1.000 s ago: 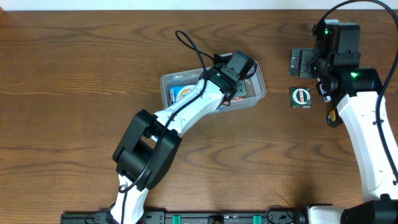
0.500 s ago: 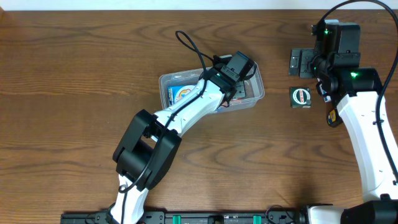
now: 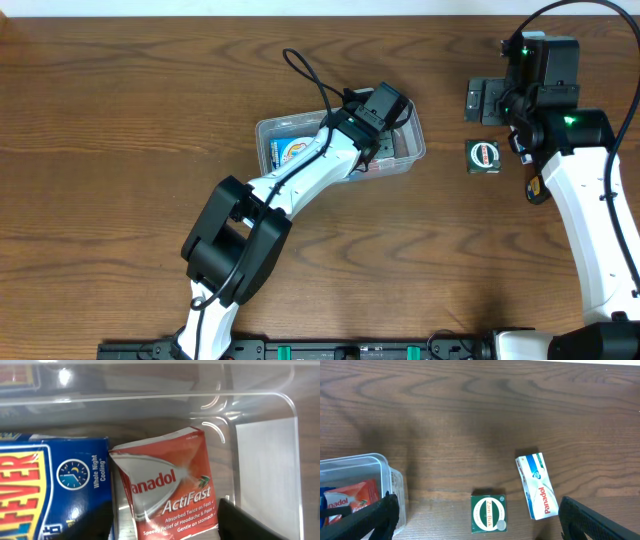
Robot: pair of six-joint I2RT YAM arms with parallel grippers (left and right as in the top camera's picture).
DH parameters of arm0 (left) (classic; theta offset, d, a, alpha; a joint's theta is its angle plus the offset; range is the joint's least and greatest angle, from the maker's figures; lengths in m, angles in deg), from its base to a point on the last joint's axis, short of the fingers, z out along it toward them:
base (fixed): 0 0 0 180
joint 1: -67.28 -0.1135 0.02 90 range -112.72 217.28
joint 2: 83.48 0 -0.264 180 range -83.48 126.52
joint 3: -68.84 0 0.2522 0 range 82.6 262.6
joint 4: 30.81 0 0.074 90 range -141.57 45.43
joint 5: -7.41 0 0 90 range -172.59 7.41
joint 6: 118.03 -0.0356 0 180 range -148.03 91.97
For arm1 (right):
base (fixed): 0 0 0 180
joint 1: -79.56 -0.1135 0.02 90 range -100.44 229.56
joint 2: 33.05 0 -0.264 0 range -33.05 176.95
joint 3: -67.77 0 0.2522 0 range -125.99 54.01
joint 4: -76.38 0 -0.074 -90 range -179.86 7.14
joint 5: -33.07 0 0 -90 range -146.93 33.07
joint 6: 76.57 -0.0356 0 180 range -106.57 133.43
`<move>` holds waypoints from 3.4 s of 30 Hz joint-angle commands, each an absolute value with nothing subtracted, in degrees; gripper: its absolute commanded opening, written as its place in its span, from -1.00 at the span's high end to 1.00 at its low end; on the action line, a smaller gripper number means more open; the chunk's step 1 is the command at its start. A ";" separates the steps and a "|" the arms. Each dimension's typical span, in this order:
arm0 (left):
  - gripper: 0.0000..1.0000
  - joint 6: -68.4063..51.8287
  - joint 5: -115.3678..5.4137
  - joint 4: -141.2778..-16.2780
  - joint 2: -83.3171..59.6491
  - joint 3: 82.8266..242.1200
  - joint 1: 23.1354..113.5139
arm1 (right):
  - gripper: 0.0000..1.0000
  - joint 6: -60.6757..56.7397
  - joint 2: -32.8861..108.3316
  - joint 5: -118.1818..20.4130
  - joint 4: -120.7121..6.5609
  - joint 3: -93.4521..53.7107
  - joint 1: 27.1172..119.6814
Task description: Pack container
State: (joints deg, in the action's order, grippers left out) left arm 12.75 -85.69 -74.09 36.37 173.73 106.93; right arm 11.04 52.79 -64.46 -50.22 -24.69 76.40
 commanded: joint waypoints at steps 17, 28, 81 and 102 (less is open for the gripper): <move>0.88 6.45 -78.71 -68.28 36.33 175.08 107.00 | -0.98 10.47 52.40 -64.87 -50.20 -25.04 76.54; 0.88 2.02 -78.71 -68.69 36.46 174.82 107.00 | -0.99 10.47 52.40 -64.87 -50.20 -25.04 76.54; 0.88 -23.36 -78.78 -74.33 40.04 174.74 106.30 | -0.98 10.47 52.40 -64.87 -50.20 -25.04 76.54; 0.88 -23.88 -81.53 -77.76 34.14 174.78 102.50 | -0.99 10.47 52.40 -64.87 -50.20 -25.04 76.49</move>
State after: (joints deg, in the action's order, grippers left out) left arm -23.42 -80.05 -77.52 37.20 174.49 102.98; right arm 11.02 52.79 -64.46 -50.22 -24.69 76.40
